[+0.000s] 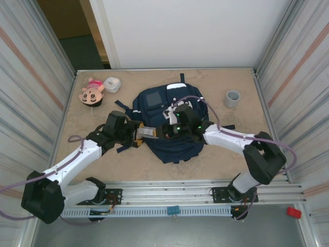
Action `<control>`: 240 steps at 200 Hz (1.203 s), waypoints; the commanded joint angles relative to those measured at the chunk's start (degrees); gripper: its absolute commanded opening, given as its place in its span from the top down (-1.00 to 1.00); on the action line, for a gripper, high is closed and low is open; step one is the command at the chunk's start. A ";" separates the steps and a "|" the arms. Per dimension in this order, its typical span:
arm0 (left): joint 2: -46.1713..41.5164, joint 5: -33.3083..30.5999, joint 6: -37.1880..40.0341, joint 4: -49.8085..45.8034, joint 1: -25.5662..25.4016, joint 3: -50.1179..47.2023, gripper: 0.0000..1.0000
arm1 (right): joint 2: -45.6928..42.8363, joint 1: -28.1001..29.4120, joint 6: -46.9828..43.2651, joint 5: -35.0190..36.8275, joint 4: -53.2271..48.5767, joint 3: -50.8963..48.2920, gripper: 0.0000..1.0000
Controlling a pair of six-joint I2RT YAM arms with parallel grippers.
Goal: Pack books, pencil case, and school supplies into a backpack
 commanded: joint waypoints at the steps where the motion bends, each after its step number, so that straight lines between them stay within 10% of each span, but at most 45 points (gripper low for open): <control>1: -0.17 -6.16 12.07 -4.81 -1.19 5.38 -0.48 | -8.75 -5.68 2.27 -1.56 1.02 -2.86 0.68; 117: 10.71 -12.08 88.91 -0.22 -12.70 18.71 -0.58 | -26.79 -56.08 -5.88 -25.46 -27.30 -7.31 0.74; 165: 21.47 -13.75 118.99 0.68 -21.39 22.73 -0.69 | -27.90 -59.44 -8.33 -25.32 -31.69 -7.65 0.74; 240: 35.26 -17.84 124.36 6.71 -22.93 30.12 -0.76 | -30.82 -59.56 -10.03 -23.16 -35.48 -8.47 0.74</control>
